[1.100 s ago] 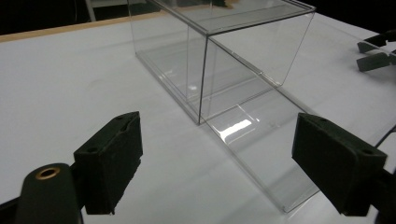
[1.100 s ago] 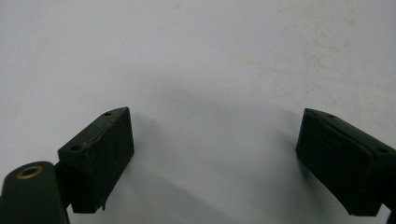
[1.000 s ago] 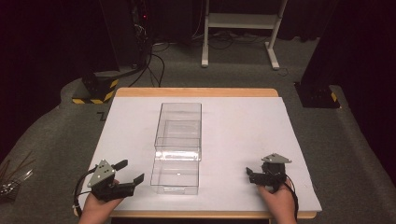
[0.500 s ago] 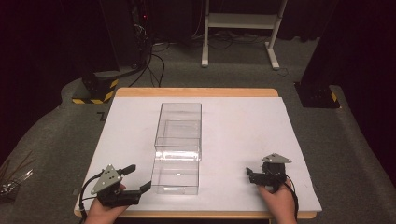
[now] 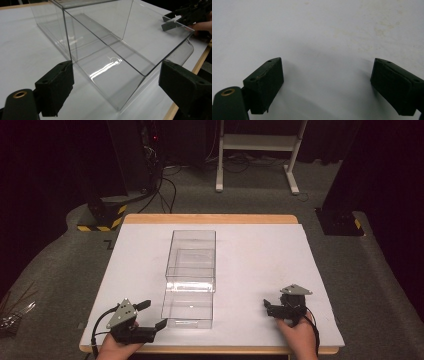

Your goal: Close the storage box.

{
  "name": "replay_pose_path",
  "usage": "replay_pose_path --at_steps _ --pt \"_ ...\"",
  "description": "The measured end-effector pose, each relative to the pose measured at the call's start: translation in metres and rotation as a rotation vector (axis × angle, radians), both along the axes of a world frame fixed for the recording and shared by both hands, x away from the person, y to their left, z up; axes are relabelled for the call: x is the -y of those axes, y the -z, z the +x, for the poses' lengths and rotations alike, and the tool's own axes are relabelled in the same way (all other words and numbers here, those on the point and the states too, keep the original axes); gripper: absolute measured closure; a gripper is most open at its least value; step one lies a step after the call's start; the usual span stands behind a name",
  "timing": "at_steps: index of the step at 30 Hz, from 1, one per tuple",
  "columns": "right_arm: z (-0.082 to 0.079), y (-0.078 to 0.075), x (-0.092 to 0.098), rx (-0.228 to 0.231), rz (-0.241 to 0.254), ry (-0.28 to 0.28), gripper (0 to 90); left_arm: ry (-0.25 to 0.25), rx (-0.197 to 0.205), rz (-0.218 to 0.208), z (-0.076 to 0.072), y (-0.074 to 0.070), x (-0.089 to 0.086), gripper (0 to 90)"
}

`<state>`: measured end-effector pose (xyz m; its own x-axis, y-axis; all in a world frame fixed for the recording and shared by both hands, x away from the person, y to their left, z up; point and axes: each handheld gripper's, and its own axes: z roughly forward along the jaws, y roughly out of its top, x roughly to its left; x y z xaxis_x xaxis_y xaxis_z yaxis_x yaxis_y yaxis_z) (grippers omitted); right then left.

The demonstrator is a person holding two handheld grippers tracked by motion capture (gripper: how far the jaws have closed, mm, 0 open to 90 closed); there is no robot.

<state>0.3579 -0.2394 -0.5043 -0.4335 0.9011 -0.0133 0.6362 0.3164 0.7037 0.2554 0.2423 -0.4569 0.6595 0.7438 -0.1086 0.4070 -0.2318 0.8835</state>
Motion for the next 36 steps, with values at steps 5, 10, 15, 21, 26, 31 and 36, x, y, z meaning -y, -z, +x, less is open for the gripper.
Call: replay_pose_path --at_steps 5,10,15,21,26,31,36 --pt "0.0 0.0 0.0 0.0 0.0 0.0 11.1 0.012 -0.02 0.014 0.001 0.004 0.002 13.9" --pt "0.0 0.0 0.0 0.001 0.001 -0.001 11.1 0.022 -0.031 0.03 0.002 0.01 0.005 15.7" --pt "0.0 0.0 0.0 0.0 0.0 -0.001 11.1 0.028 -0.041 0.021 0.003 0.013 0.005 19.6" --pt "0.0 0.0 0.0 0.0 0.0 -0.001 11.1 0.045 -0.049 0.021 0.003 0.016 0.009 25.8" --pt "0.0 0.0 0.0 0.0 0.0 -0.001 11.2 0.056 -0.038 0.034 0.003 0.017 0.013 29.8" --pt "0.0 0.0 0.0 0.001 0.0 -0.001 11.2 0.054 -0.04 0.037 0.003 0.018 0.017 29.4" --pt "0.0 0.0 0.0 0.0 -0.001 -0.001 11.2 0.062 -0.034 0.035 0.002 0.019 0.018 32.6"
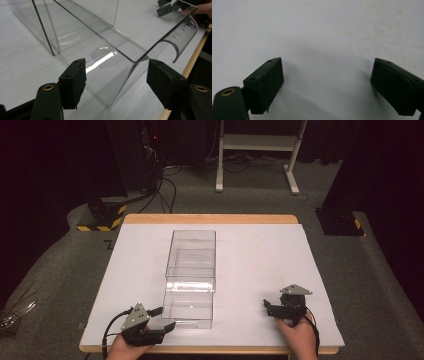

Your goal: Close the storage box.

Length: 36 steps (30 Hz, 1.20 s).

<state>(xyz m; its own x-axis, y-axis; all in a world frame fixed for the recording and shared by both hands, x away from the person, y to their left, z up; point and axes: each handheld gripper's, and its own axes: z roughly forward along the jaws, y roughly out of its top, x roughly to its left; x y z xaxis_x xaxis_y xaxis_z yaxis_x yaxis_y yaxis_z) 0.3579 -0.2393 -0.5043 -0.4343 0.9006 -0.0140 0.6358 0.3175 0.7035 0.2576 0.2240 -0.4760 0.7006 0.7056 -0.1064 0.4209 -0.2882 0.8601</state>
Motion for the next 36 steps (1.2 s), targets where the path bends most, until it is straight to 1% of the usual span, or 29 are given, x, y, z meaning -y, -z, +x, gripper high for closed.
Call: replay_pose_path --at_steps 3,12,13,15,18,36 --pt "0.0 0.0001 -0.0001 0.002 0.001 0.0 11.2 0.001 0.006 0.002 -0.0001 -0.0003 0.0013 33.9" --pt "0.0001 0.0001 -0.0001 0.002 0.0 0.0 11.2 -0.009 0.005 0.0 0.0013 -0.0004 0.0025 34.1" --pt "0.0001 0.0002 -0.0001 0.002 0.0 0.0 11.2 -0.013 0.003 -0.004 0.0013 -0.0003 0.003 34.1" --pt "0.0001 0.0001 -0.0001 0.002 0.0 0.0 11.2 -0.018 0.008 0.002 0.0018 -0.0006 0.0033 34.3" --pt "0.0001 0.0002 -0.0001 0.002 0.0 0.001 11.2 -0.022 0.008 0.001 0.0024 -0.0005 0.004 34.6" --pt "0.0001 0.0002 -0.0002 0.002 0.001 0.001 11.2 -0.047 0.004 -0.025 0.009 0.0008 0.0071 36.2"
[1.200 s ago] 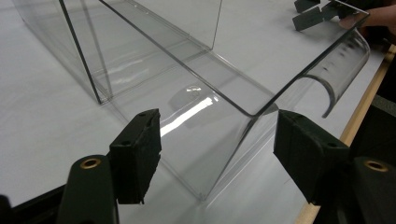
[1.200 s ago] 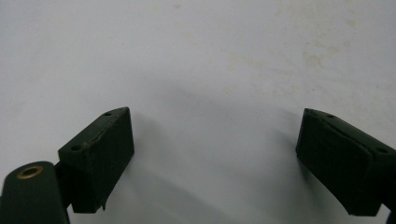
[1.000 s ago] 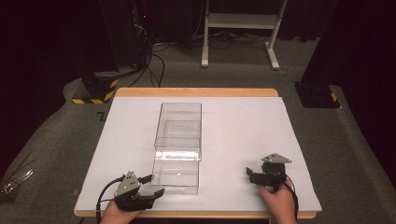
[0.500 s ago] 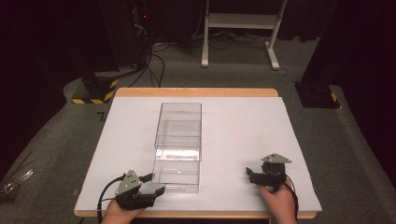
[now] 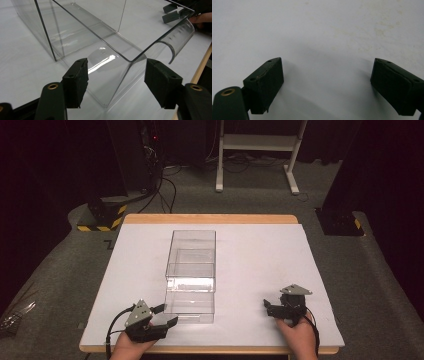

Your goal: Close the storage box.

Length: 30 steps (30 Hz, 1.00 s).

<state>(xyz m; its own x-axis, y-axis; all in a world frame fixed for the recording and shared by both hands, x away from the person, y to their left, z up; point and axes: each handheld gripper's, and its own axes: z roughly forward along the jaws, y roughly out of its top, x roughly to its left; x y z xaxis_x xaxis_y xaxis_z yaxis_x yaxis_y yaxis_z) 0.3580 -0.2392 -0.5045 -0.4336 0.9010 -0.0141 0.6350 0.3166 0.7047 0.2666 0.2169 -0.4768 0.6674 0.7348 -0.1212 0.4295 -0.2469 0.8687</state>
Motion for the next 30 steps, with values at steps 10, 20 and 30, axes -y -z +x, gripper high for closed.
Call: replay_pose_path --at_steps 10,20,30 --pt "0.0 0.0 0.0 -0.001 -0.001 -0.001 11.2 -0.01 0.013 -0.006 0.003 0.0 -0.001 40.4" --pt "0.0 0.0 0.0 -0.002 0.0 0.0 11.2 -0.029 0.022 -0.016 0.005 -0.001 -0.006 45.8" --pt "0.0 0.0 0.0 -0.002 0.001 -0.001 11.2 -0.041 0.024 -0.016 0.011 -0.001 -0.005 46.0"
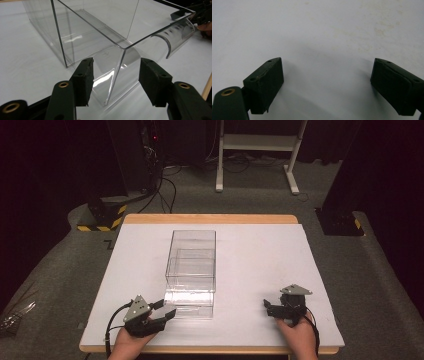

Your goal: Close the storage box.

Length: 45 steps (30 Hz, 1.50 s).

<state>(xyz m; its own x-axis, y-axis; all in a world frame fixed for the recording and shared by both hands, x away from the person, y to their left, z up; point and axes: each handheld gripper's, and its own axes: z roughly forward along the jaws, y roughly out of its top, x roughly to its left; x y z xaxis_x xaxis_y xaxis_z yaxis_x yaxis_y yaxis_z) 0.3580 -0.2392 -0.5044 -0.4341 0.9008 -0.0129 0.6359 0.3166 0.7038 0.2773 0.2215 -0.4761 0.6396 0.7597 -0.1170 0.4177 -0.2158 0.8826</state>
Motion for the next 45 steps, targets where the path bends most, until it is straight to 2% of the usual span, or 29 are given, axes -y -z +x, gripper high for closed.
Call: replay_pose_path --at_steps 13,16,22,33,36,45 --pt "0.0 0.0 0.0 0.001 0.0 0.001 11.2 -0.028 0.015 0.001 0.007 0.0 0.001 48.7" --pt "0.0 0.0 0.0 0.002 -0.001 -0.001 11.1 -0.036 0.034 0.017 0.009 0.001 0.003 49.9" --pt "0.0 0.0 0.0 0.002 -0.001 -0.001 11.2 -0.05 0.035 0.015 0.014 0.002 0.004 50.5" --pt "0.0 0.0 0.0 0.002 -0.001 -0.001 11.2 -0.022 0.041 0.027 0.022 0.003 0.001 51.5" --pt "0.0 0.0 0.0 0.001 -0.001 -0.001 11.2 -0.028 0.033 0.027 0.026 0.003 0.001 51.3" --pt "0.0 0.0 0.0 0.001 -0.002 -0.002 11.2 -0.044 0.043 0.035 0.036 0.004 0.004 50.5"
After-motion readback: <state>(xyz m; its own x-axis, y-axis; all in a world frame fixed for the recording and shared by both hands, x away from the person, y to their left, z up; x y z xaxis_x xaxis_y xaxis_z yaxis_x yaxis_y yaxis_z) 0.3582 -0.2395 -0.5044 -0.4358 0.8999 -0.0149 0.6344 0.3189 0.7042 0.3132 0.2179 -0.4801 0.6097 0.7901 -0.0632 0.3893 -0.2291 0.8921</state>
